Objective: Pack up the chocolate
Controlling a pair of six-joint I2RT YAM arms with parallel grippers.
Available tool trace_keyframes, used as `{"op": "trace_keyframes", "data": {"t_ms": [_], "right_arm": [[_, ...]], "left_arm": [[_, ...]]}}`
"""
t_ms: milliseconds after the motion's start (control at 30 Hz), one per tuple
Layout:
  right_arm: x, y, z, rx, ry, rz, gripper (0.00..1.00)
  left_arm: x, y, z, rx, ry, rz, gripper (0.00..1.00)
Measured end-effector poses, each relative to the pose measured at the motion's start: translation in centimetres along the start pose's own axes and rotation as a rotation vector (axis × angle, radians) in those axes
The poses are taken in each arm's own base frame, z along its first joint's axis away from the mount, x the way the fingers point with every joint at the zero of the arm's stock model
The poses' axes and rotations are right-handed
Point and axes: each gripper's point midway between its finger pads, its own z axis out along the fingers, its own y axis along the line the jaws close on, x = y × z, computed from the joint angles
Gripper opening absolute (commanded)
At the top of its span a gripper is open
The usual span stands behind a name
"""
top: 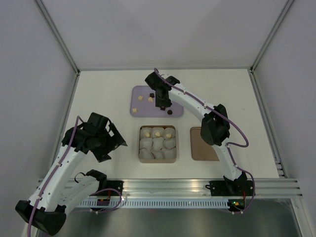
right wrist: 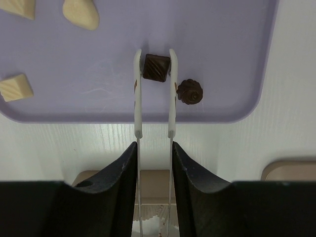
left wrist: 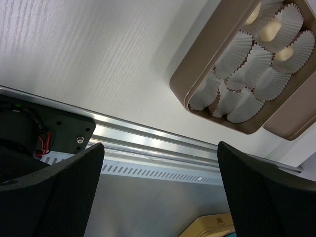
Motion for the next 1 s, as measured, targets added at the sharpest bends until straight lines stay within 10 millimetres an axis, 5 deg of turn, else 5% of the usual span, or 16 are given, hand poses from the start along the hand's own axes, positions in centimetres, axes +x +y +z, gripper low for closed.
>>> {"op": "trace_keyframes", "data": {"t_ms": [267, 467, 1000], "right_arm": [[-0.1, 0.1, 0.0, -0.002, -0.003, 0.001, 0.29], [-0.1, 0.0, 0.0, 0.0, -0.006, -0.004, 0.15], [-0.8, -0.8, -1.6, -0.007, -0.04, -0.047, 0.06]], "left_arm": [[0.1, 0.2, 0.2, -0.009, 0.006, 0.0, 1.0], [0.1, 0.2, 0.3, -0.009, 0.006, 0.0, 1.0], [0.2, 0.2, 0.3, -0.009, 0.006, -0.001, 1.0]]}}
